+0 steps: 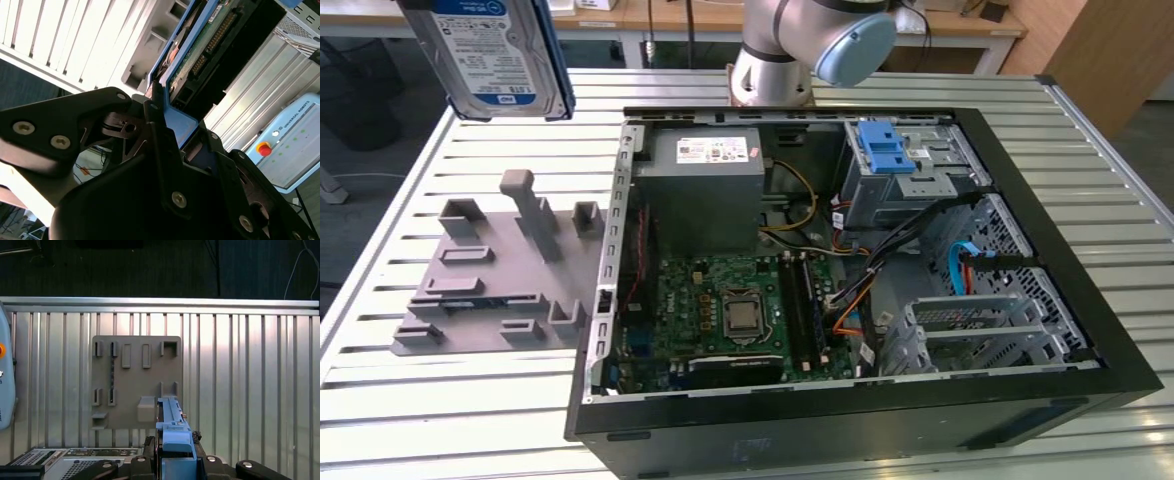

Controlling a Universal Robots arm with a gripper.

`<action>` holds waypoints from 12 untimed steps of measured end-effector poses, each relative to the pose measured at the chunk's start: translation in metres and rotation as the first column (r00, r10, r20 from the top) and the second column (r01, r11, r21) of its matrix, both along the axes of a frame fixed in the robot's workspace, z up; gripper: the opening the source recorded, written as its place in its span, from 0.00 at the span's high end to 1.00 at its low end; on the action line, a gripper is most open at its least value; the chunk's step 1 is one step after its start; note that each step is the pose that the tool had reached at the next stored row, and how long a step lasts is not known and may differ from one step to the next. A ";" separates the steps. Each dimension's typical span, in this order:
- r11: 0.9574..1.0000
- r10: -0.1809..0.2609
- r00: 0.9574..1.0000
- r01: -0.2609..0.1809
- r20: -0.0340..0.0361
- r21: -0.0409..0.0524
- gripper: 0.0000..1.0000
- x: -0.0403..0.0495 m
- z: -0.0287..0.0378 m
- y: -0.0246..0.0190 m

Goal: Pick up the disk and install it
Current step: 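Pick up the disk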

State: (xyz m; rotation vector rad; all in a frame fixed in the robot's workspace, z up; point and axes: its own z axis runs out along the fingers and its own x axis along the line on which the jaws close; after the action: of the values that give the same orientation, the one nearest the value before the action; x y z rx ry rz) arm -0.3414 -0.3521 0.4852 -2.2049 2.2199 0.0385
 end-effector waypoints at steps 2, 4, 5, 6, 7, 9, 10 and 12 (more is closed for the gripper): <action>1.000 0.000 1.000 0.000 0.000 0.000 0.64 0.0009 0.0000 -0.0001; 1.000 0.000 1.000 0.000 0.000 0.000 0.64 0.0015 0.0000 -0.0001; 1.000 0.000 1.000 0.000 0.000 0.000 0.64 0.0018 0.0000 -0.0001; 1.000 0.000 1.000 0.000 0.000 0.000 0.64 0.0020 0.0000 -0.0002; 1.000 0.000 1.000 0.000 0.000 0.000 0.64 0.0023 0.0000 -0.0002; 1.000 0.000 1.000 0.000 0.000 0.000 0.64 0.0028 0.0000 -0.0002; 1.000 0.000 1.000 0.000 0.000 0.000 0.64 0.0031 0.0000 -0.0003; 1.000 0.000 1.000 0.000 0.000 0.000 0.64 0.0037 0.0000 -0.0003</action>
State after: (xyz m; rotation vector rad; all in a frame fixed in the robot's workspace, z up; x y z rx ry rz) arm -0.3377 -0.3524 0.4852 -2.2050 2.2198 0.0386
